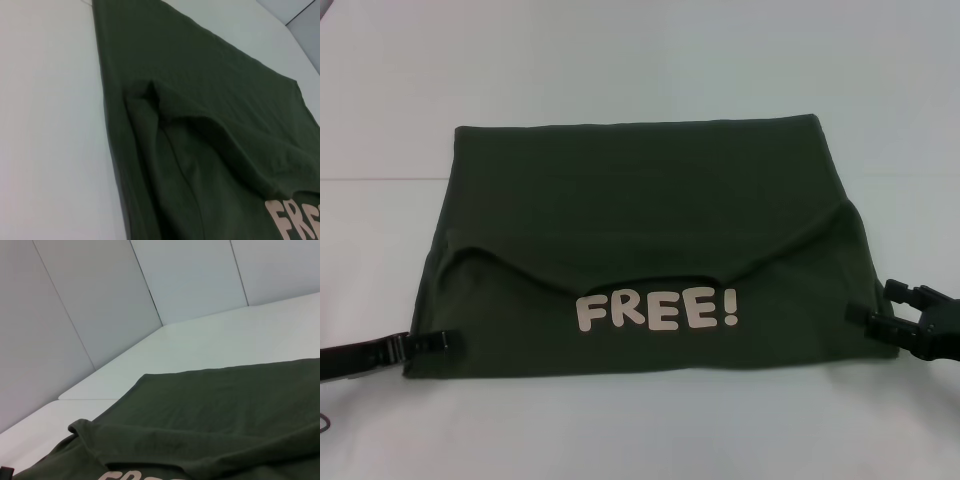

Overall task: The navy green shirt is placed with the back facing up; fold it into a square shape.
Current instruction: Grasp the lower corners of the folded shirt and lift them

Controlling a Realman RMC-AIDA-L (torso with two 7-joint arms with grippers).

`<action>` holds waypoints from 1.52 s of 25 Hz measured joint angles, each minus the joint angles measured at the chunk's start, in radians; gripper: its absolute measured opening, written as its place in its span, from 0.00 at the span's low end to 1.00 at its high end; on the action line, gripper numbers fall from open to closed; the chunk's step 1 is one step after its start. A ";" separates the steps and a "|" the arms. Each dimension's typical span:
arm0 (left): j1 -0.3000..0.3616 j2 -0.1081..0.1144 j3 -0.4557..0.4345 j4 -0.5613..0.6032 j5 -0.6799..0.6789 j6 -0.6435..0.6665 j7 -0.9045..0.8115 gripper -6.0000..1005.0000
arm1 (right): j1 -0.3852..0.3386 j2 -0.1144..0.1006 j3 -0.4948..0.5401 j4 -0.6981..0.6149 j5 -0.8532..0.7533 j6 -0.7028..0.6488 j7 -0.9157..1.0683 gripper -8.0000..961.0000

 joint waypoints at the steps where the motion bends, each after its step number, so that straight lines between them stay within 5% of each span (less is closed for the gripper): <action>1: 0.000 0.000 0.004 0.000 0.000 0.000 -0.001 0.70 | 0.001 0.000 0.000 0.000 0.000 0.002 0.000 0.98; 16: 0.012 -0.016 0.025 0.025 0.011 -0.050 0.015 0.67 | 0.003 0.004 -0.002 0.000 0.000 0.004 0.000 0.98; 27: 0.011 -0.019 0.038 0.032 0.014 -0.058 0.019 0.16 | 0.003 0.003 -0.002 0.000 0.000 0.004 0.005 0.98; 33: 0.007 -0.020 0.041 0.033 0.016 -0.054 0.022 0.03 | 0.005 0.000 -0.006 -0.009 -0.012 0.000 0.045 0.98; 38: 0.004 -0.019 0.041 0.034 0.016 -0.052 0.020 0.03 | 0.029 -0.035 -0.018 -0.110 -0.113 -0.013 0.348 0.98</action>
